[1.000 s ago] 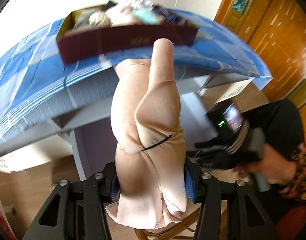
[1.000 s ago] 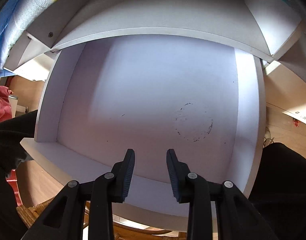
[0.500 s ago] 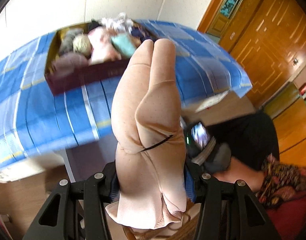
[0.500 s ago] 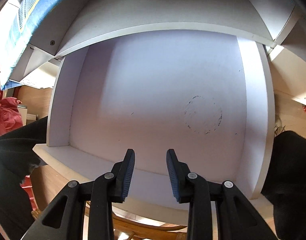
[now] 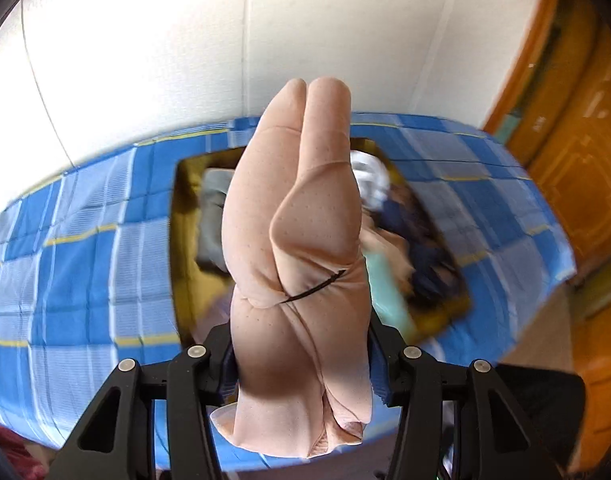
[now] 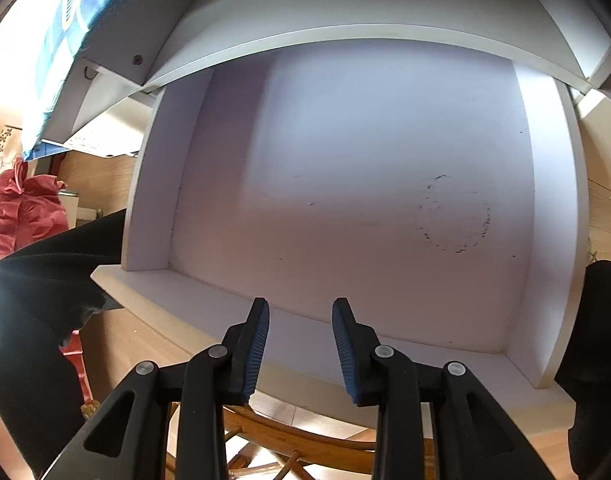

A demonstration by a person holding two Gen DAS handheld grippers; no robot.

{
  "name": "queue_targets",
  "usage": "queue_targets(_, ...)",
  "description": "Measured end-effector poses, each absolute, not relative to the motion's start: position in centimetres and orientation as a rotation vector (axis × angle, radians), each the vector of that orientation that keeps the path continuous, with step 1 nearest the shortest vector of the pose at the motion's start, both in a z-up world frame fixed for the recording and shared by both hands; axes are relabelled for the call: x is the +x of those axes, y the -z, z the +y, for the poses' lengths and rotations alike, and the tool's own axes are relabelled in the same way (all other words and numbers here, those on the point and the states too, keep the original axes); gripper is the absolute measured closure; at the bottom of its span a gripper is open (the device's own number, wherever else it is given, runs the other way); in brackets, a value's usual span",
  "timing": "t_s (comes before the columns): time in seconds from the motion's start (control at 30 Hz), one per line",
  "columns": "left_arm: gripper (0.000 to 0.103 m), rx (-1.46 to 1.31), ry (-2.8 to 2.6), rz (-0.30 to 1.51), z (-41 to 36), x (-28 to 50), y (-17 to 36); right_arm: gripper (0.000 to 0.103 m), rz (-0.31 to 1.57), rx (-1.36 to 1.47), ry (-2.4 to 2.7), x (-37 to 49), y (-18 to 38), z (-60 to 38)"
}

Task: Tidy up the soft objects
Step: 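Carry the beige stocking bundle over the gold tin with the left tool, then lower the beige stocking bundle into the gold tin and open the left tool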

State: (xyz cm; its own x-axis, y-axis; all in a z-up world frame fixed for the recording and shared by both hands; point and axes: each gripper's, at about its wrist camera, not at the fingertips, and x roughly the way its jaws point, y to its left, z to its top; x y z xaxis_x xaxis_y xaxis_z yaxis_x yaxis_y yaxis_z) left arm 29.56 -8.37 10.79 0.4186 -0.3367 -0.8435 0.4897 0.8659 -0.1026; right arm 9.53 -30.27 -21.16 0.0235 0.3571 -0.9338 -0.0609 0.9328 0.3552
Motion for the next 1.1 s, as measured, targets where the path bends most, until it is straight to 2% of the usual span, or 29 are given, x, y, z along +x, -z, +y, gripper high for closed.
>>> queue_targets(0.3, 0.050, 0.163, 0.391, 1.160, -9.4, 37.4, -6.2, 0.070, 1.545, 0.302, -0.375, 9.5, 21.2, -29.8)
queue_targets(0.33, 0.047, 0.170, 0.387, 1.171, -9.7, 37.8, -5.7, 0.070, 1.546, 0.307, -0.377, 9.6, 21.2, -29.8)
queue_targets(0.5, 0.045, 0.206, 0.377, 1.165, -10.7, 39.0, -4.0, 0.070, 1.548, 0.328, -0.386, 9.7, 21.1, -29.8)
queue_targets(0.7, 0.042, 0.207, 0.381, 1.117, -10.9, 38.1, -4.3, 0.070, 1.538, 0.327, -0.385, 9.9, 20.9, -29.8)
queue_targets(0.73, 0.038, 0.209, 0.382, 1.106, -10.8, 37.6, -4.6, 0.070, 1.538, 0.324, -0.385, 9.9, 20.9, -29.8)
queue_targets(0.83, 0.015, 0.206, 0.353, 1.057, -10.3, 36.4, -5.4, 0.070, 1.543, 0.317, -0.380, 9.8, 21.0, -29.8)
queue_targets(0.87, 0.012, 0.206, 0.341, 1.036, -10.2, 35.9, -5.7, 0.070, 1.543, 0.314, -0.376, 9.8, 21.1, -29.8)
queue_targets(1.0, 0.006, 0.164, 0.329, 0.987, -9.0, 33.2, -6.9, 0.068, 1.536, 0.286, -0.363, 9.8, 21.0, -29.7)
queue_targets(1.1, 0.005, 0.142, 0.345, 0.965, -8.5, 30.3, -7.5, 0.067, 1.532, 0.256, -0.354, 9.7, 21.0, -29.6)
